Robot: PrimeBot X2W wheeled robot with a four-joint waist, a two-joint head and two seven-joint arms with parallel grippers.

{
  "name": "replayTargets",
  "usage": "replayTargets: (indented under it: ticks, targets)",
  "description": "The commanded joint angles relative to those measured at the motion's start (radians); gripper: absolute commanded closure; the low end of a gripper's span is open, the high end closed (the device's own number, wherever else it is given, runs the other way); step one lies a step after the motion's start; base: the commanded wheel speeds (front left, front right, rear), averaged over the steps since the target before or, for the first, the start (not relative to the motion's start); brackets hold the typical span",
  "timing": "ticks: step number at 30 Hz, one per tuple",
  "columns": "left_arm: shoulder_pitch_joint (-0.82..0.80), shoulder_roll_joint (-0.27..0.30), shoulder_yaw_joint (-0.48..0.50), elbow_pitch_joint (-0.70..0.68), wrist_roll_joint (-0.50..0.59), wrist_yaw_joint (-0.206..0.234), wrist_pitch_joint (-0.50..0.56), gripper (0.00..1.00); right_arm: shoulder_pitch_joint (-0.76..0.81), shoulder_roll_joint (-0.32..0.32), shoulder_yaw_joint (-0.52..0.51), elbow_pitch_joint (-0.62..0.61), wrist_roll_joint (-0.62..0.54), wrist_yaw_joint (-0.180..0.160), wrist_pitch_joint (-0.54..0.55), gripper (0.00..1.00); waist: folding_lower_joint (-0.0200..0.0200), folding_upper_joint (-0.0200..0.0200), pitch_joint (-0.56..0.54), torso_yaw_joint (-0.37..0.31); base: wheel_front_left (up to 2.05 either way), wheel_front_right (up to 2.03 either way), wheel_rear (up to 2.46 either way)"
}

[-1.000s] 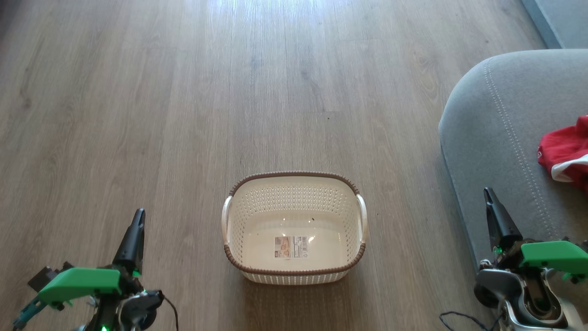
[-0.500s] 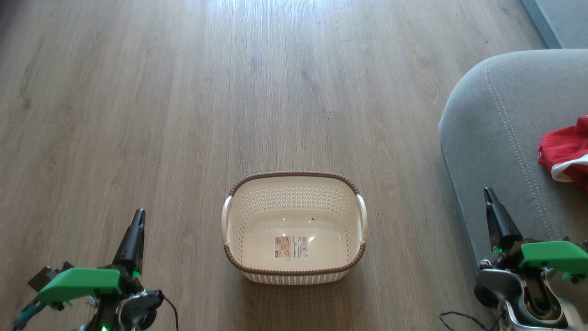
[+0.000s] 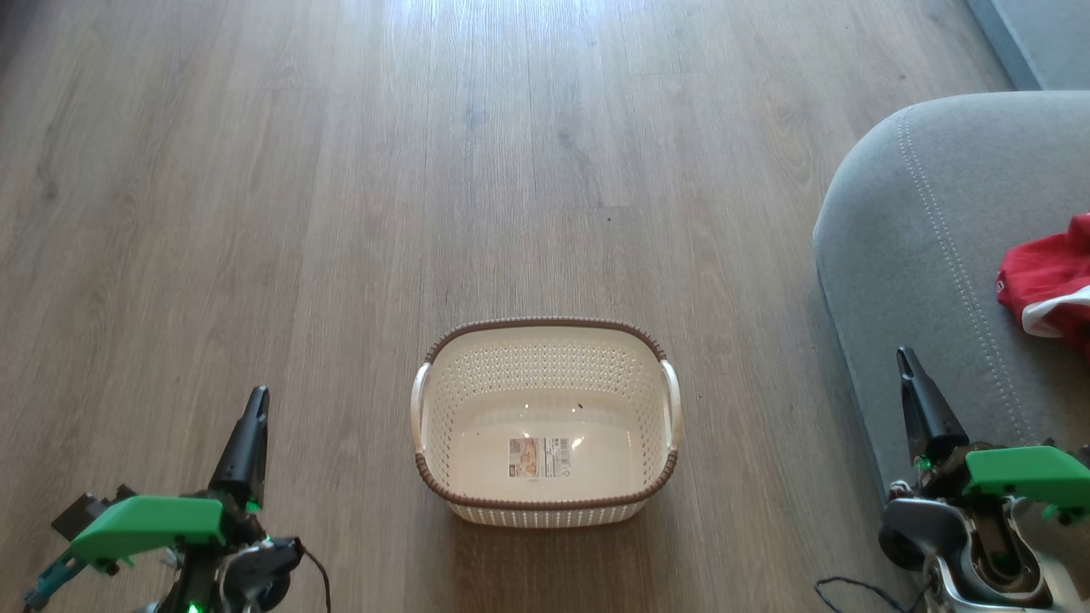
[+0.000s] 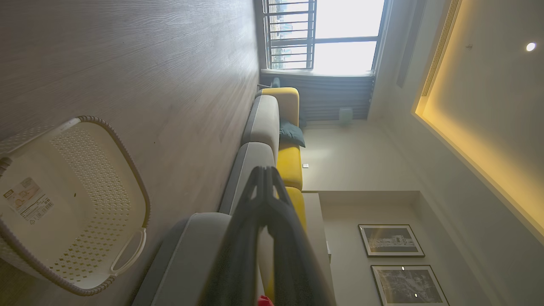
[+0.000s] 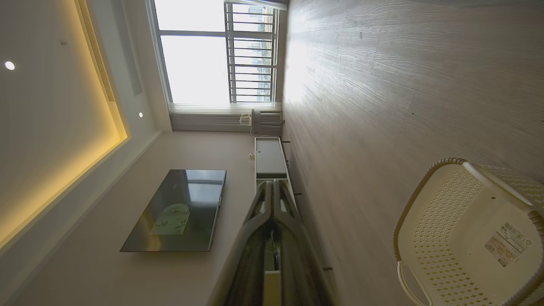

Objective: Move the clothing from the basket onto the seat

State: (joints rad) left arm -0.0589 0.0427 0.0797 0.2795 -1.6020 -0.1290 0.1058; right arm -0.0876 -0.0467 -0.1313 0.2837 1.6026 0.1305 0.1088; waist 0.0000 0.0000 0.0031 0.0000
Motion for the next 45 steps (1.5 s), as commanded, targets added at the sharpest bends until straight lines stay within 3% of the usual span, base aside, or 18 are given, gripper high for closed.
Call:
replayTargets:
  ticks: [1,45]
  targets:
    - [-0.049,0.008,0.034,-0.034,-0.007,-0.002,0.007,1.0,-0.02,-0.004,0.018,-0.039,0.006,0.0,0.004,1.0,0.0,0.0,0.0,0.0,0.0,0.0,0.0]
    - [-0.049,0.008,0.034,-0.035,-0.007,-0.002,0.007,1.0,-0.02,-0.004,0.018,-0.039,0.006,0.0,0.004,1.0,0.0,0.0,0.0,0.0,0.0,0.0,0.0]
